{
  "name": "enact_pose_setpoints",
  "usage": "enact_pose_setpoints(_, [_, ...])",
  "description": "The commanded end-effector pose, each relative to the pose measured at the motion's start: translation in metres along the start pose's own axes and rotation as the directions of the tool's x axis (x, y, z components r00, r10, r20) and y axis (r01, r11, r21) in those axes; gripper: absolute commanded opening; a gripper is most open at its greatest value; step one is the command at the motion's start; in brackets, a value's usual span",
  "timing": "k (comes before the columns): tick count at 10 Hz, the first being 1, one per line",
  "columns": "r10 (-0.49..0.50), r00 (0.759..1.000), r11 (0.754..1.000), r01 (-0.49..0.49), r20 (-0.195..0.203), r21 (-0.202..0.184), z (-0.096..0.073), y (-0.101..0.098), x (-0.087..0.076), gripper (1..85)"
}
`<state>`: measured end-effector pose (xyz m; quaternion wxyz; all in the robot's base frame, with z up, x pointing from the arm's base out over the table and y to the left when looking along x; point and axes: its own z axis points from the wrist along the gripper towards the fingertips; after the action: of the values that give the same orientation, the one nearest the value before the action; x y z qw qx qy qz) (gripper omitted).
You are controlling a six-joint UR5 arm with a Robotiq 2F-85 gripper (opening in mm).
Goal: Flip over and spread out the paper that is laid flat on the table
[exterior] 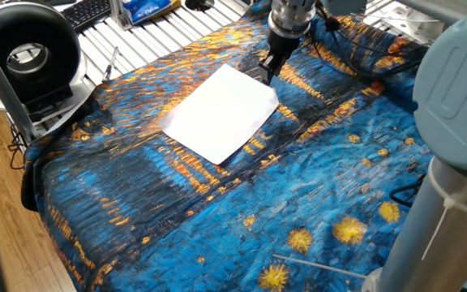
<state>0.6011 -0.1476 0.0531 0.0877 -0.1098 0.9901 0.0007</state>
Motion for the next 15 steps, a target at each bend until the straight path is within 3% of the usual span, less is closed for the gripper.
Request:
enact_pose_setpoints(1, [0.006,0.999,1.000,-0.006,0.032,-0.011,0.013,0.000,-0.006,41.3])
enact_pose_setpoints(3, [0.008,0.999,1.000,-0.007,0.048,-0.019,0.020,-0.001,-0.007,40.7])
enact_pose_setpoints(8, [0.021,0.999,1.000,-0.020,0.039,-0.023,0.020,-0.003,-0.003,35.0])
enact_pose_setpoints(12, [0.043,0.998,0.999,-0.044,-0.038,-0.021,0.020,-0.003,0.017,39.0])
enact_pose_setpoints(15, [0.092,0.995,0.996,-0.092,-0.031,0.002,0.020,-0.009,0.016,35.7])
